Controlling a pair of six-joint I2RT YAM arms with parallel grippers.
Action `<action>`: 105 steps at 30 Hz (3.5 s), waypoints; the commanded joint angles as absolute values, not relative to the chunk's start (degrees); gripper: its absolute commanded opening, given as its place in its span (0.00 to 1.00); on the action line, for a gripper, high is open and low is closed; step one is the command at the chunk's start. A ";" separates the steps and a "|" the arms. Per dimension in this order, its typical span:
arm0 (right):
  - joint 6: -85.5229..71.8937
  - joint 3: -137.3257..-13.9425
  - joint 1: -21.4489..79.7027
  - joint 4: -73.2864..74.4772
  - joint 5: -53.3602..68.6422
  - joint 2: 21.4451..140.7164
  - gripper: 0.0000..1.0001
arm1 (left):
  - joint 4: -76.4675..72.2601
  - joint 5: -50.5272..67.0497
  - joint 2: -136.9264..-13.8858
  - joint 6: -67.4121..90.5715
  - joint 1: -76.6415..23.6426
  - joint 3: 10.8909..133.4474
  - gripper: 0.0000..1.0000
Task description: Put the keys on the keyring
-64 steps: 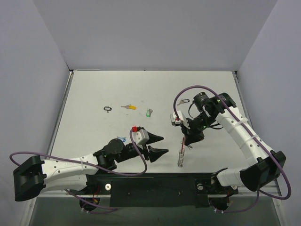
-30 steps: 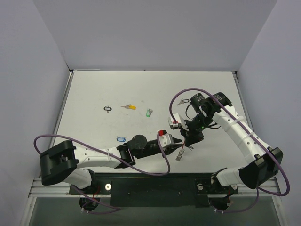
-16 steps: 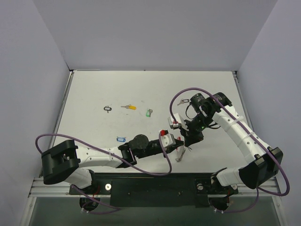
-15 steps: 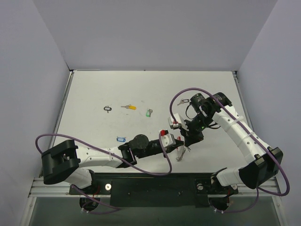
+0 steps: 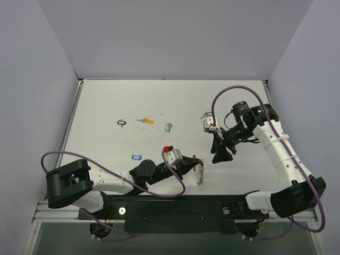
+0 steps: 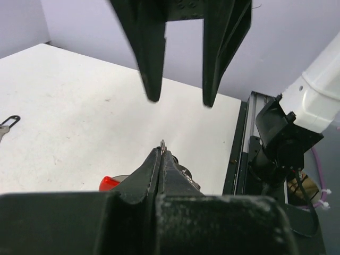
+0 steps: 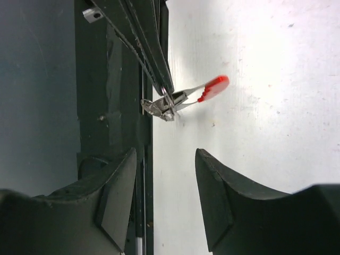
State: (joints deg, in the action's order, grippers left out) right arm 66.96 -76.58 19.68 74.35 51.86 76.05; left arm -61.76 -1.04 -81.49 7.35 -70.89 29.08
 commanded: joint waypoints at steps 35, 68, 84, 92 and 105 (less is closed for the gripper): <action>77.61 -72.69 17.22 81.56 69.96 81.30 0.24 | -85.78 -2.37 -79.19 15.73 -70.93 27.86 0.00; 69.70 -73.21 21.62 79.19 67.06 82.79 0.00 | -81.12 -0.44 -73.91 11.25 -68.56 25.05 0.00; 89.37 -71.37 16.35 89.91 73.65 77.43 0.47 | -81.21 5.27 -77.78 15.56 -68.47 26.72 0.00; 90.27 -69.96 17.31 89.91 75.59 77.69 0.39 | -81.65 5.63 -80.33 16.26 -68.82 28.74 0.00; 89.39 -70.31 18.98 89.91 74.97 78.31 0.24 | -81.30 3.78 -80.59 15.73 -68.82 28.56 0.00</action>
